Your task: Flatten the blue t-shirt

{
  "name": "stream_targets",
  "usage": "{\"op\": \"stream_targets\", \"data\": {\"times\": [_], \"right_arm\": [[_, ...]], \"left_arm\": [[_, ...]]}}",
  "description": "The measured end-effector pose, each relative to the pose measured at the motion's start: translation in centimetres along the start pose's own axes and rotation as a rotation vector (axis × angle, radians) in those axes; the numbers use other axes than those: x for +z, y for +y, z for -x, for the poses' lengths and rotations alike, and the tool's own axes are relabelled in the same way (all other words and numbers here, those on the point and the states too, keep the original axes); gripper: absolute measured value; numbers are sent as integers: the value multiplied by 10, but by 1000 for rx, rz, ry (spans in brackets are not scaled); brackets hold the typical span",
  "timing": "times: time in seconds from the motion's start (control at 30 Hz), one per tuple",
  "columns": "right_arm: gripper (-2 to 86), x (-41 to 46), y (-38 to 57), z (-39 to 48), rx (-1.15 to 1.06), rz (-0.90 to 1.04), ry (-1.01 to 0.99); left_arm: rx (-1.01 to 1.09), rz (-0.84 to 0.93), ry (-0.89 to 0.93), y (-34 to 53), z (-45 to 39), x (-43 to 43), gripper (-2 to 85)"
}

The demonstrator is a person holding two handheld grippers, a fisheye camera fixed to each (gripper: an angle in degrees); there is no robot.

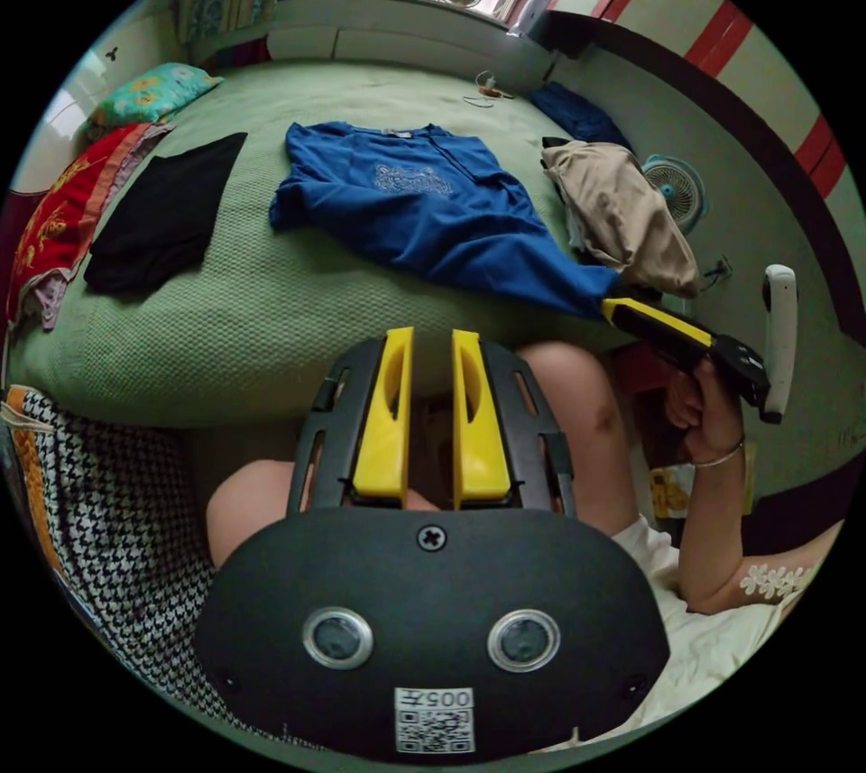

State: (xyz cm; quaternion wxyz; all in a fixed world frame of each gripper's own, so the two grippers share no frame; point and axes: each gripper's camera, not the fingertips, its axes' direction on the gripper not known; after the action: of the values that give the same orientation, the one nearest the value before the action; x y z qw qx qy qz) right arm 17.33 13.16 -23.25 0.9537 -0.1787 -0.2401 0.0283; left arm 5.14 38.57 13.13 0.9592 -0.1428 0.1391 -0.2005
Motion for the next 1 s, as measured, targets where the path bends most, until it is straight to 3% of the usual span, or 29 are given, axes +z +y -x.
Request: {"op": "stream_targets", "data": {"times": [0.5,1.0], "right_arm": [[-16,-90,39,-43,48,-105,-27],[-16,-74,53,-60,72,2,43]], "left_arm": [[15,1,-24,34,-30,-25,61],[-125,-38,-139,-1,20,-4,121]]}}
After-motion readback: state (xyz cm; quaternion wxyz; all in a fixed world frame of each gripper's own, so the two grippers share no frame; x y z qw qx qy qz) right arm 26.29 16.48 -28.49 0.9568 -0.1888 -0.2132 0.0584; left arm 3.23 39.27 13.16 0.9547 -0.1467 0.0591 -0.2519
